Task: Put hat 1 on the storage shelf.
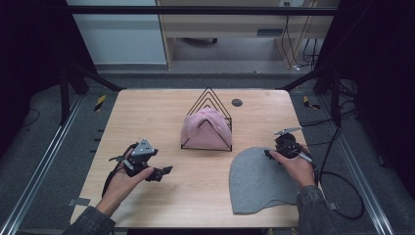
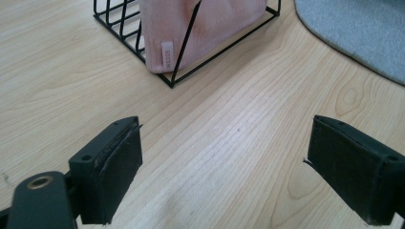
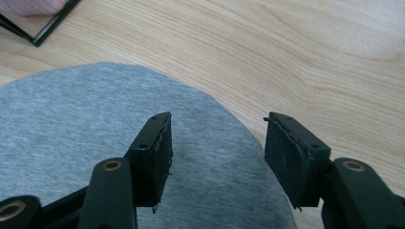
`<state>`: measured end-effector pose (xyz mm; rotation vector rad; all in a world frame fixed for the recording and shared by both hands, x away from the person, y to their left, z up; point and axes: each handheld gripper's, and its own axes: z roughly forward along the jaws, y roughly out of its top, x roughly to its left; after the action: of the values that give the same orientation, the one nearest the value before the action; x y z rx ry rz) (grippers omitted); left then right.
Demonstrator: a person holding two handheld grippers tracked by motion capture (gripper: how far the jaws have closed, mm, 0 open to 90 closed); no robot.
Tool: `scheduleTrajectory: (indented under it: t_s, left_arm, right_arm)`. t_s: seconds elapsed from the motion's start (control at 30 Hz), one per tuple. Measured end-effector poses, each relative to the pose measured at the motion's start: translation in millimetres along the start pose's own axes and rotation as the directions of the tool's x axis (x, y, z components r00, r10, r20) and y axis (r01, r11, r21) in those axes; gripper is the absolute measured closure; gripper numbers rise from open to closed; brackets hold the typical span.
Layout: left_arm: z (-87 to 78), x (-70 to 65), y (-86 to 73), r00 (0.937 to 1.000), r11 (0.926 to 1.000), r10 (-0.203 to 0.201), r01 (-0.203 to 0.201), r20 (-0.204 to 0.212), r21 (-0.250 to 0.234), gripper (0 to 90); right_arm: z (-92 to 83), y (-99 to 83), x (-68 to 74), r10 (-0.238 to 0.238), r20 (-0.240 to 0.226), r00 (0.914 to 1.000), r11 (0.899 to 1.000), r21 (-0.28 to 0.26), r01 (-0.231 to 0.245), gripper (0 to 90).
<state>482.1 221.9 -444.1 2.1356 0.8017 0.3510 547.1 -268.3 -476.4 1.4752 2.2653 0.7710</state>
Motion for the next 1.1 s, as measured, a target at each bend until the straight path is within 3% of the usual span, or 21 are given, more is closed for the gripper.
scheduleTrajectory:
  t_s: [0.23,0.43,0.47,0.5,0.57,0.73,1.1]
  left_arm:
    - [-1.4,1.8,-5.1,0.9999,0.9999,-0.012,0.012,-0.008,0.006,10.9]
    - [0.4,0.1,-6.3,1.0000,0.9999,-0.008,0.008,-0.006,0.015,11.2]
    - [1.1,-0.2,-6.4,0.9999,0.9998,-0.010,0.010,-0.004,0.017,11.2]
    - [1.1,-0.2,-6.4,0.9999,0.9998,-0.010,0.010,-0.004,0.017,11.2]
    - [1.6,0.1,-5.9,0.9999,0.9998,-0.012,0.012,-0.004,0.014,11.4]
    - [4.5,-1.4,-7.0,0.9998,0.9996,-0.015,0.015,0.010,0.022,11.4]
    - [6.5,-3.4,-9.0,0.9998,0.9994,-0.011,0.011,0.015,0.033,11.6]
  right_arm:
    - [0.2,-4.9,-7.5,0.009,-0.010,0.9999,0.999,0.035,-0.009,43.7]
    - [1.0,-6.0,-6.1,-0.011,-0.019,0.9998,0.999,0.053,0.012,50.3]
    - [0.6,-6.3,-5.8,-0.020,-0.019,0.9996,0.998,0.063,0.021,56.2]
    - [0.6,-6.3,-5.8,-0.020,-0.019,0.9996,0.998,0.063,0.021,56.2]
    - [-2.2,-7.1,-6.0,-0.033,-0.029,0.9990,0.998,0.054,0.035,71.2]
    - [-5.1,-10.2,-5.0,-0.040,-0.072,0.9966,0.997,0.067,0.045,84.1]
    - [-17.1,-11.7,-6.6,-0.053,-0.110,0.9925,0.998,0.033,0.057,86.6]
